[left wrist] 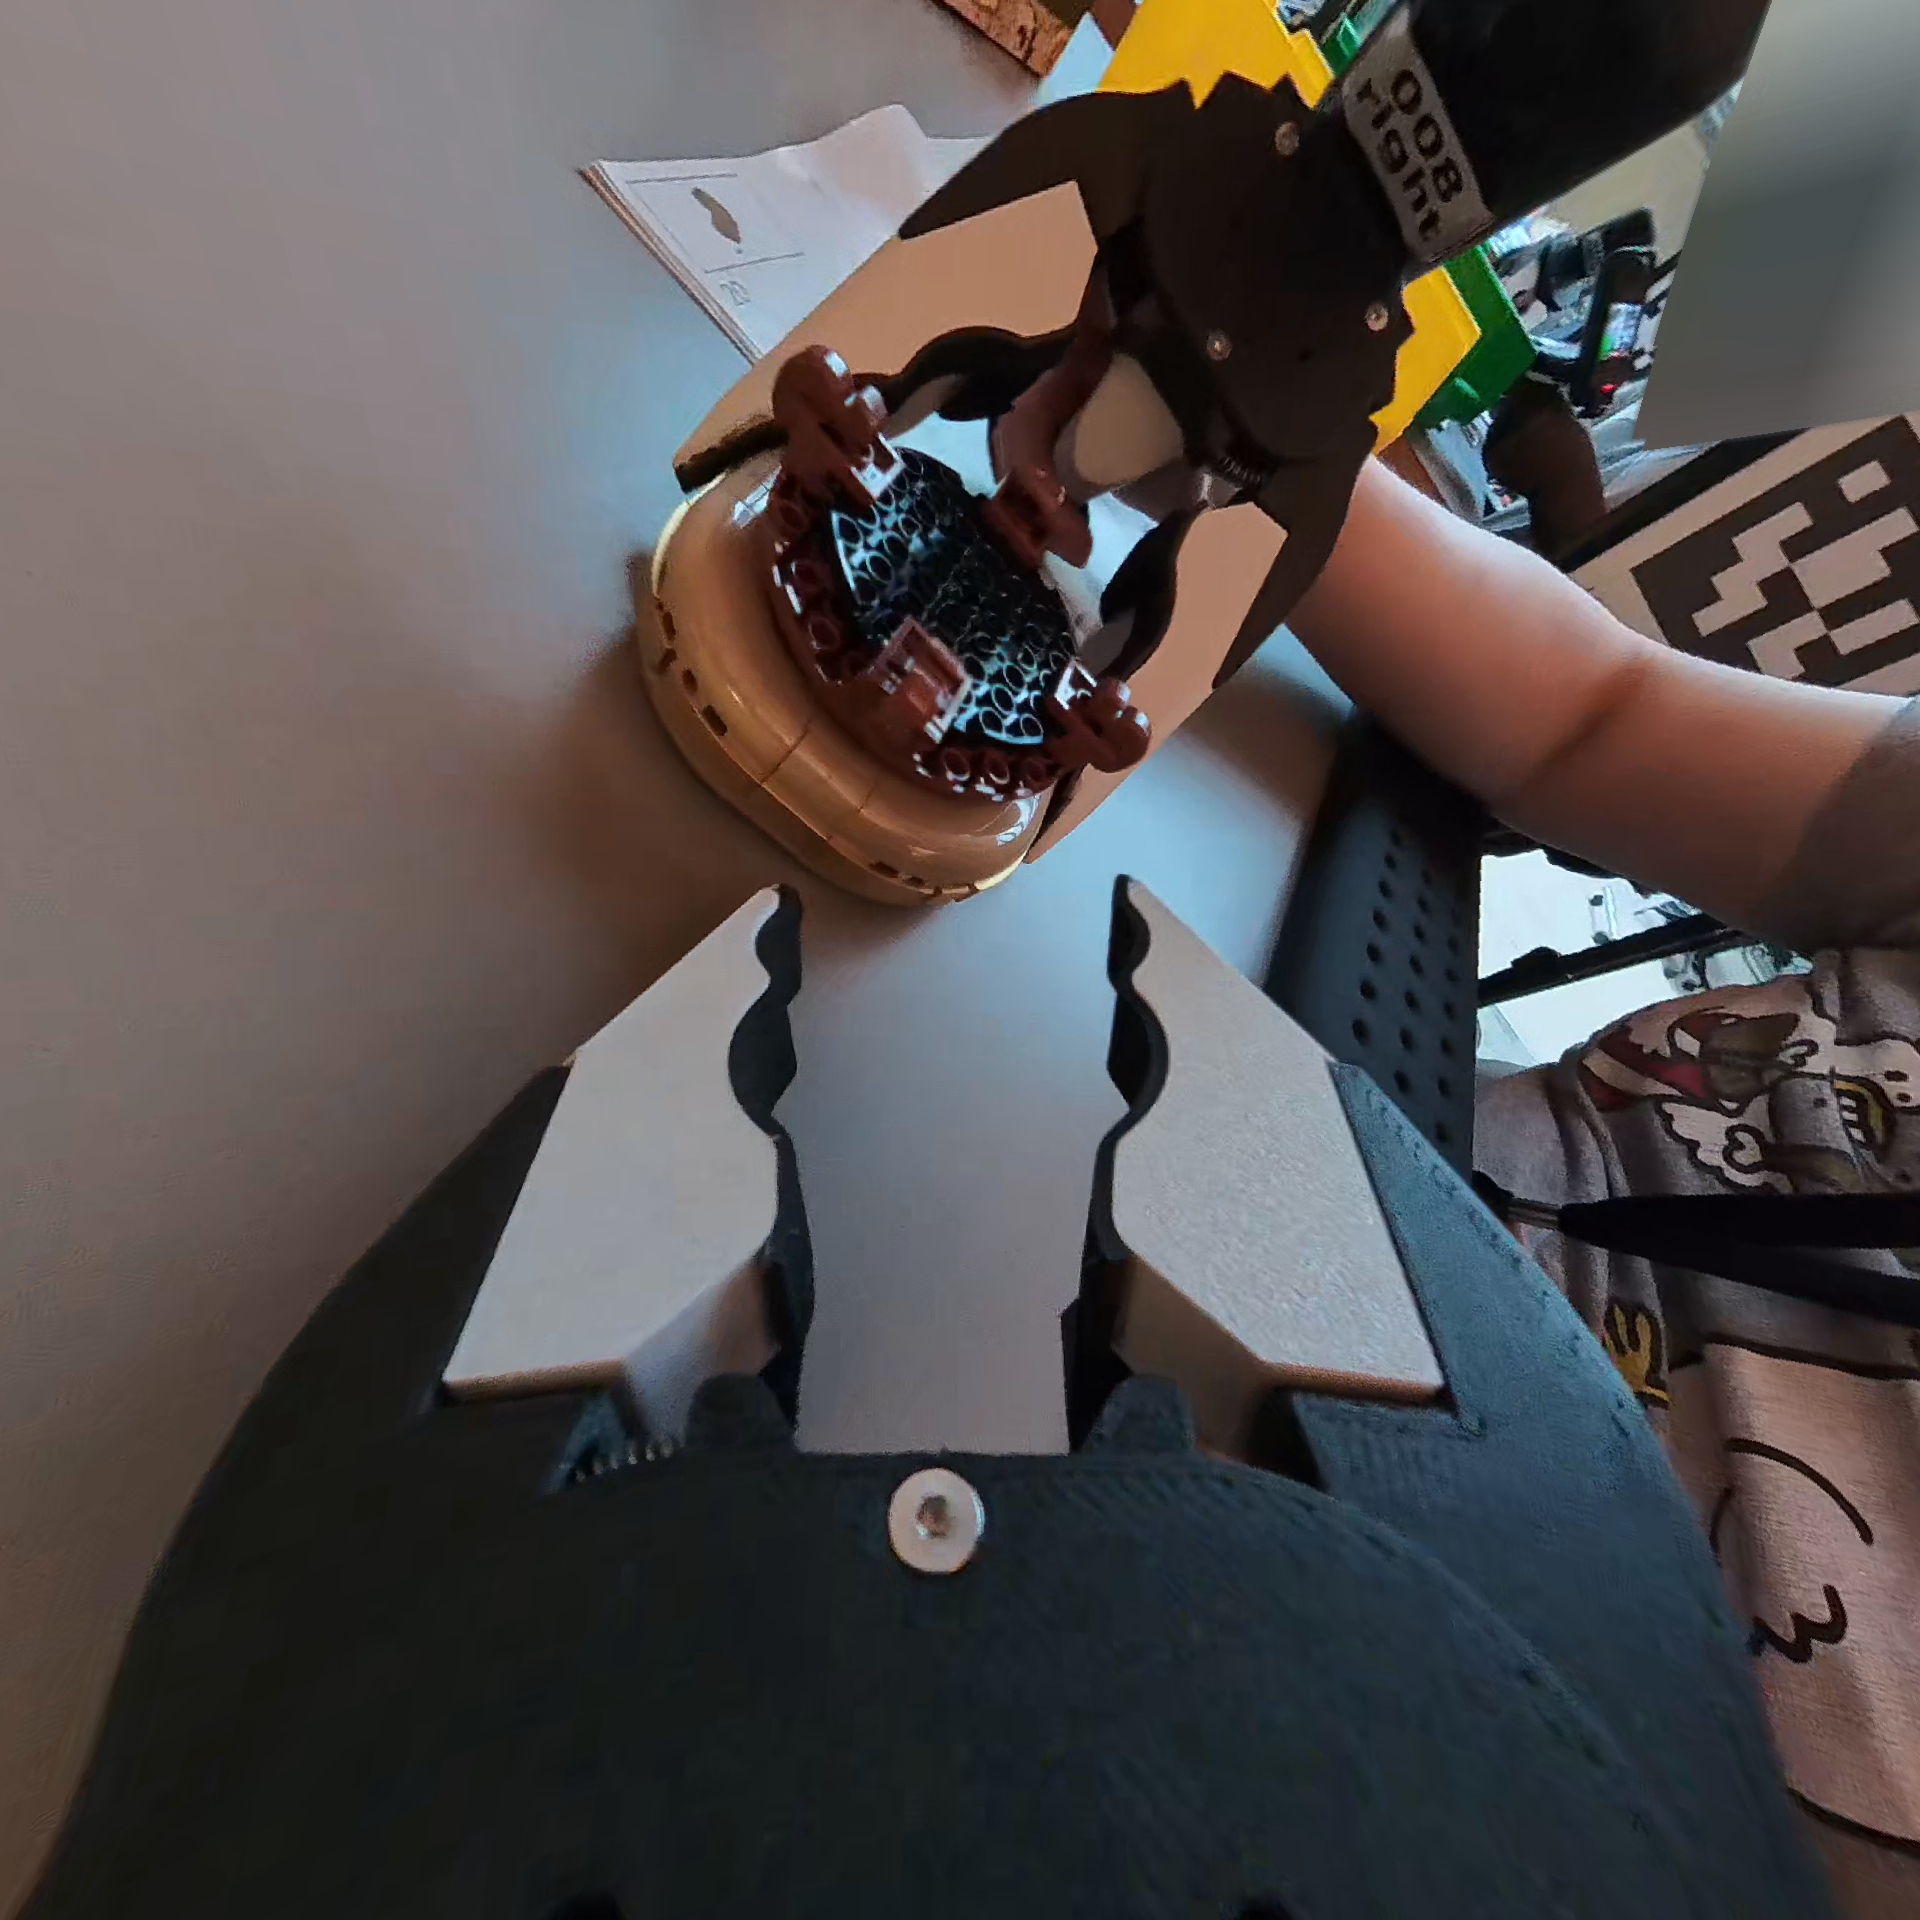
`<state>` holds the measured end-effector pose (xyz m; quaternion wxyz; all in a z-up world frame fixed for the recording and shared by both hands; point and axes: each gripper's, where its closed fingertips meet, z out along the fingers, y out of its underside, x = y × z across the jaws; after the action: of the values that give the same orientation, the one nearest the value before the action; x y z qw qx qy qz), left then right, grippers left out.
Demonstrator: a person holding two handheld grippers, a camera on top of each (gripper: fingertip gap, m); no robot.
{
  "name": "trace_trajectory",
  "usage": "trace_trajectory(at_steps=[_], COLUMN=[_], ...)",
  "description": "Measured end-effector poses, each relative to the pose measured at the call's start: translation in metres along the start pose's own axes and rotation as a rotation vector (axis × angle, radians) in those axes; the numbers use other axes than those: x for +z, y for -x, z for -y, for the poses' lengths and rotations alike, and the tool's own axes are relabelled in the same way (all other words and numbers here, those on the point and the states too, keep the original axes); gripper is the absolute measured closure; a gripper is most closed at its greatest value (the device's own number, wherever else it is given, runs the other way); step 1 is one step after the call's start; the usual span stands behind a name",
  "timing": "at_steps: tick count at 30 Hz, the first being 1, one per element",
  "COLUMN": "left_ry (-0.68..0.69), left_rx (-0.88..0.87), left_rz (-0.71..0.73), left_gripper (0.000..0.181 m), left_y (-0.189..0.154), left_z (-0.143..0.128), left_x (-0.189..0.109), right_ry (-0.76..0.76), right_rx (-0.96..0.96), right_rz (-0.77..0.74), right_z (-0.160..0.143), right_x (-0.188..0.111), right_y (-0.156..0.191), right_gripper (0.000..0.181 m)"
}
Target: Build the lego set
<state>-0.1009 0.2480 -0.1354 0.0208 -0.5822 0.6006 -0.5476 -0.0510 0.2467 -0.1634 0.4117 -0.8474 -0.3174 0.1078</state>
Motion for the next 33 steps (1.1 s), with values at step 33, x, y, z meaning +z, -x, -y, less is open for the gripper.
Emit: trace_trajectory(at_steps=[33], left_ry=[0.106], left_rx=[0.431], left_rz=[0.562], left_gripper=[0.121], left_y=[0.027], left_z=[-0.006], left_x=[0.022], right_ry=[-0.057], right_rx=[0.214], right_rz=[0.166], right_z=[0.004], right_x=[-0.008], right_y=[0.004], right_gripper=[0.072])
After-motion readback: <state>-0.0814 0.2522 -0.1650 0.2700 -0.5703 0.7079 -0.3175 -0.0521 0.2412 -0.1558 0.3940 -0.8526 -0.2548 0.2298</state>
